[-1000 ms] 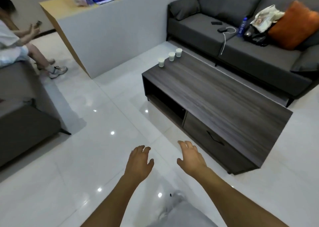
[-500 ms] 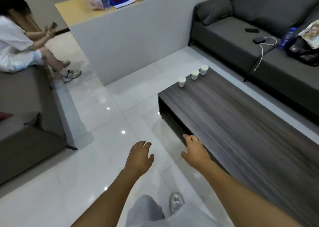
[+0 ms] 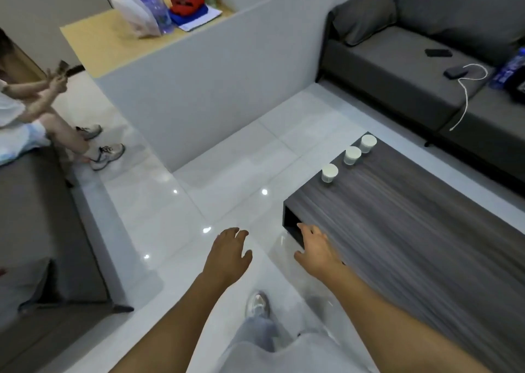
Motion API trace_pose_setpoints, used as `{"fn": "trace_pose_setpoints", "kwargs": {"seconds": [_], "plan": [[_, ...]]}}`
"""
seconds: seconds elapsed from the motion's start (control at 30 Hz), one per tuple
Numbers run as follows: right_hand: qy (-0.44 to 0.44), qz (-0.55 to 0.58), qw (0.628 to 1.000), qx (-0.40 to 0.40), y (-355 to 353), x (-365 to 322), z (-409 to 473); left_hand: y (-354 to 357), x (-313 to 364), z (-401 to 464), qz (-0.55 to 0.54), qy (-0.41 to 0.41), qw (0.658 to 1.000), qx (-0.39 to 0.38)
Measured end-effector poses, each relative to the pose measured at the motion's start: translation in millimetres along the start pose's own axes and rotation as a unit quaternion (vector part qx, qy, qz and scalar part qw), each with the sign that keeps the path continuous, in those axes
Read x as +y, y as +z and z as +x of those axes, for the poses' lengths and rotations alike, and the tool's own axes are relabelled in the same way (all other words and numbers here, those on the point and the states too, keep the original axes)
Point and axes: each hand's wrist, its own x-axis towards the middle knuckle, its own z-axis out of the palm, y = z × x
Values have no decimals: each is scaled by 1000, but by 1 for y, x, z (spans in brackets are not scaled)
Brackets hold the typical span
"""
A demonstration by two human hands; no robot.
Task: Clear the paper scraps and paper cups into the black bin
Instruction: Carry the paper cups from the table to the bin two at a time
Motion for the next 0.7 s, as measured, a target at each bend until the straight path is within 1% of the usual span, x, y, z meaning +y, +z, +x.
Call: {"fn": "trace_pose_setpoints", "kwargs": {"seconds": [0.13,0.23,0.43,0.7], "plan": [[9,19,1000,-1,-21,-42,57,-41,-26,66,9,18,1000,-9],[23,35,999,-3,-38,-57,97,-62,-34,113,14,37,999,-19],[55,57,997,5,-77,-64,192,-94,-34,225,28,75,996,-36],[106,94,990,15,-142,-65,320,-148,-12,381,102,144,981,-74]]}}
